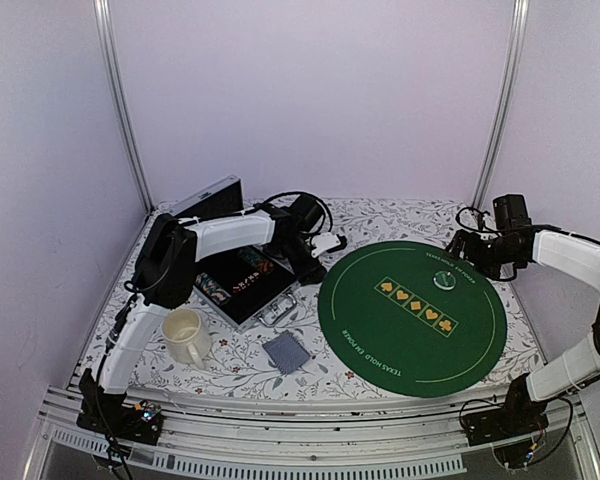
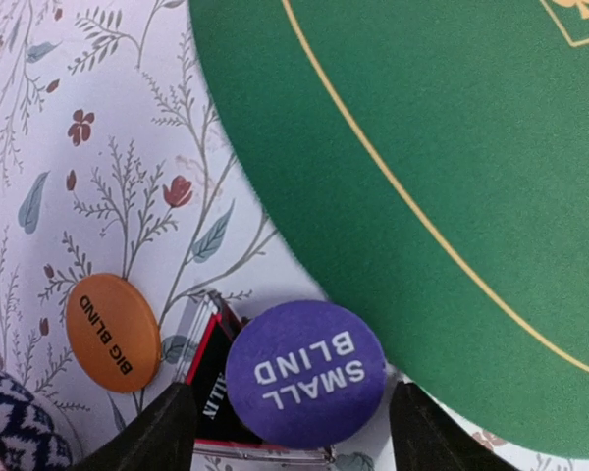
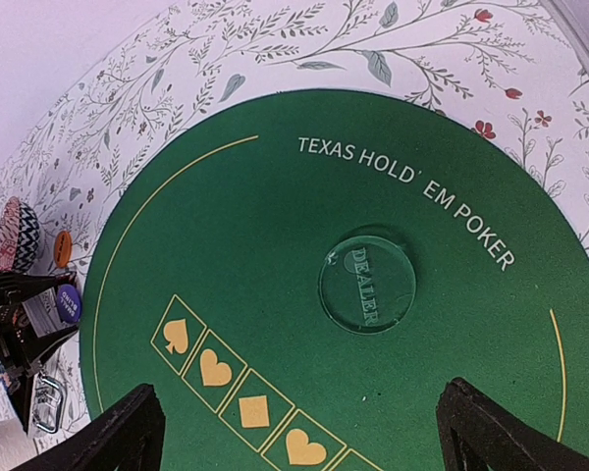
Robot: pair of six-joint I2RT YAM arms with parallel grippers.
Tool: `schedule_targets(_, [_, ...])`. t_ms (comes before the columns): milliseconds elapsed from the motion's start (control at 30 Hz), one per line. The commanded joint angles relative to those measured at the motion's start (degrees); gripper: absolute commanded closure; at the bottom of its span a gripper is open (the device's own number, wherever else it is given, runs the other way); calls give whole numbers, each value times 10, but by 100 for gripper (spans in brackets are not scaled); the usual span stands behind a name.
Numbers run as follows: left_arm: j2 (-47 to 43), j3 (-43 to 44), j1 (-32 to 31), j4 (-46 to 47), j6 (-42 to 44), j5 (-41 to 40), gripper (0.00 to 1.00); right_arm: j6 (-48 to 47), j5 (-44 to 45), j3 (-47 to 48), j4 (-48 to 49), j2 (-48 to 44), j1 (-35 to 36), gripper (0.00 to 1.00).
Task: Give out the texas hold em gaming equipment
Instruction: Pick up the small blind button from the center of the board.
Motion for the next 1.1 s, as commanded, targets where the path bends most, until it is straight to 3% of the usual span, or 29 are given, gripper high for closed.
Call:
schedule_targets(0, [20, 5, -4, 8, 3, -28, 32, -5, -1, -8, -4, -14, 3, 1])
schedule_targets(367, [29, 4, -6, 21, 35, 19, 35, -8, -5, -11, -3, -9, 4, 1])
schedule_targets(700, [28, -8, -4, 22, 40, 25, 56, -9, -4, -12, -5, -15, 3, 1])
schedule_targets(1067, [-2, -23, -2, 32, 28, 35, 65, -10, -4, -11, -8, -19, 3, 1])
